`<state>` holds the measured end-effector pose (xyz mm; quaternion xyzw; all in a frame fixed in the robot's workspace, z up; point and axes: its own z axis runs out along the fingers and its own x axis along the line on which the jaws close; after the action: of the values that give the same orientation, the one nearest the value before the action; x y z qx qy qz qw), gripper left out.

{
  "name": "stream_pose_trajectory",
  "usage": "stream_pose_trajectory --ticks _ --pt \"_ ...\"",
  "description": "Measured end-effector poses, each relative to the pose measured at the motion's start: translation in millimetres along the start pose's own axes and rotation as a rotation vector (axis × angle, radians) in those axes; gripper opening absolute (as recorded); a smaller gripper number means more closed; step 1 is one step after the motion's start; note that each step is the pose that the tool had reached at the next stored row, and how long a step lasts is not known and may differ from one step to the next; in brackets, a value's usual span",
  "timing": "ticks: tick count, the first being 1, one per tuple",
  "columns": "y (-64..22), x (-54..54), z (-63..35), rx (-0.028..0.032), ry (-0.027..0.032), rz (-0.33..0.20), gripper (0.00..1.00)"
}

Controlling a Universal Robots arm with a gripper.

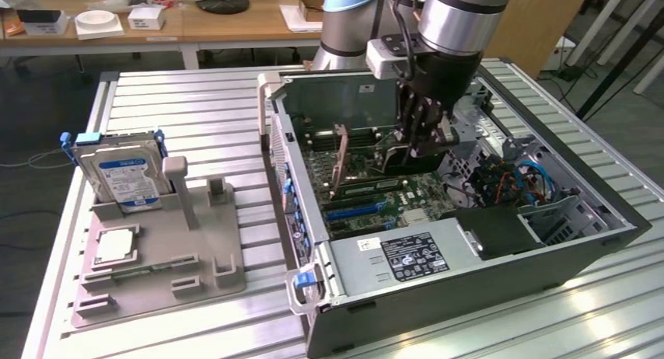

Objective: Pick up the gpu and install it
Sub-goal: 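Press down on the gpu until it lock into place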

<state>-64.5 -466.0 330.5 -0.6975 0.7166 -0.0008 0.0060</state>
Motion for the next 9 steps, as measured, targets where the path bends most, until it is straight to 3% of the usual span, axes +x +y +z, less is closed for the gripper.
stream_pose_trajectory --ticks 9 --pt "0.0 0.0 2.4 0.0001 -0.0006 -0.008 0.26"
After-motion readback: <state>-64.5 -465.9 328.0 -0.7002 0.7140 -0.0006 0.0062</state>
